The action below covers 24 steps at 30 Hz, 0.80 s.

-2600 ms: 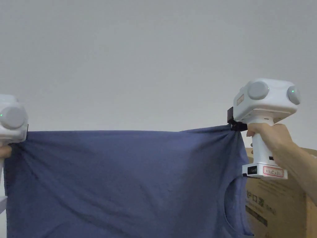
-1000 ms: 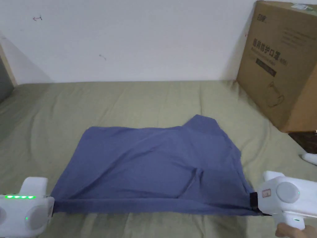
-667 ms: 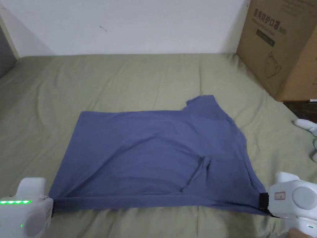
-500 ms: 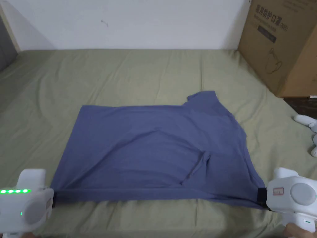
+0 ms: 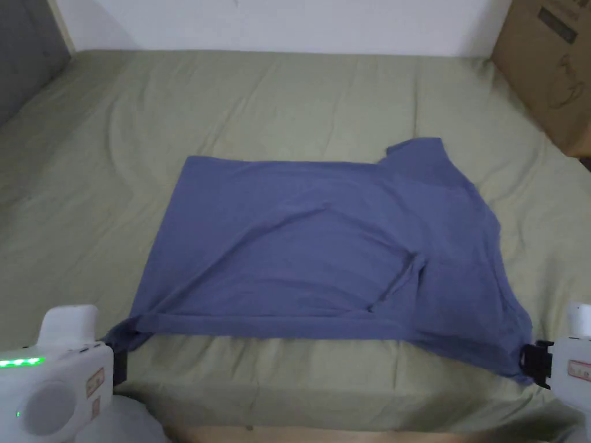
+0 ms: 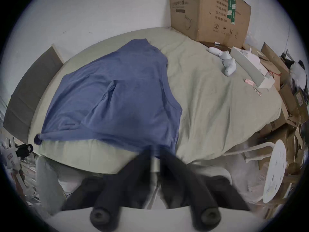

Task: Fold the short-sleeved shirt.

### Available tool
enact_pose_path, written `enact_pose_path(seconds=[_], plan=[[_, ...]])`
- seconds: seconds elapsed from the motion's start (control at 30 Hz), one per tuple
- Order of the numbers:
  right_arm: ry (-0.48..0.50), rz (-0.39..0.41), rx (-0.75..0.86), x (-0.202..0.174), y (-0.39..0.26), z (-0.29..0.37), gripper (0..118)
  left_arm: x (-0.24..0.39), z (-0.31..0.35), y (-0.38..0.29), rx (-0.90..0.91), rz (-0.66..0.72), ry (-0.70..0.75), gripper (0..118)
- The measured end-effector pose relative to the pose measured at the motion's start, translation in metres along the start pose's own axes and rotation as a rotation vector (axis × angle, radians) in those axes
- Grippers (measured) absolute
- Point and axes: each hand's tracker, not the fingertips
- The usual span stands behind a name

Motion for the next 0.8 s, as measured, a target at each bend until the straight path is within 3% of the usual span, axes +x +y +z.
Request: enact_pose_path(seconds=[0.27,0.3,0.33,0.37,0.4,0.43,0.57,0.6,0.67,0.8], plan=[[-0.002,0.015,-0.036,-0.012,-0.02,-0.008,0,-0.012,-0.001,-0.003,0.003,0.026,0.03,4],[0.008,0.005,-0.047,-0.012,-0.018,-0.01,0,-0.014,-0.001,0.003,0.019,0.045,0.02,21],[0.014,-0.002,-0.048,-0.011,-0.018,-0.012,0,-0.016,-0.003,0.009,0.015,0.055,0.021,55],[0.013,-0.003,-0.046,-0.011,-0.017,-0.012,0,-0.019,-0.006,0.014,0.014,0.074,0.008,79],[0.012,-0.003,-0.049,-0.012,-0.017,-0.013,0,-0.021,-0.014,0.02,0.02,0.087,-0.004,95],[0.009,-0.001,-0.053,-0.012,-0.017,-0.014,0,-0.02,-0.019,0.024,0.018,0.083,0.003,103],[0.003,-0.017,-0.068,-0.008,-0.017,-0.02,0,-0.018,-0.044,0.032,0.013,0.042,-0.003,99],[0.002,-0.026,-0.073,-0.007,-0.017,-0.021,0,-0.016,-0.051,0.034,-0.017,0.032,-0.013,88],[0.0,-0.037,-0.074,-0.005,-0.016,-0.02,0,-0.015,-0.06,0.033,-0.053,0.023,-0.082,6],[-0.006,-0.055,-0.07,0.0,-0.016,-0.018,0,-0.009,-0.066,0.029,-0.07,0.016,-0.053,2]])
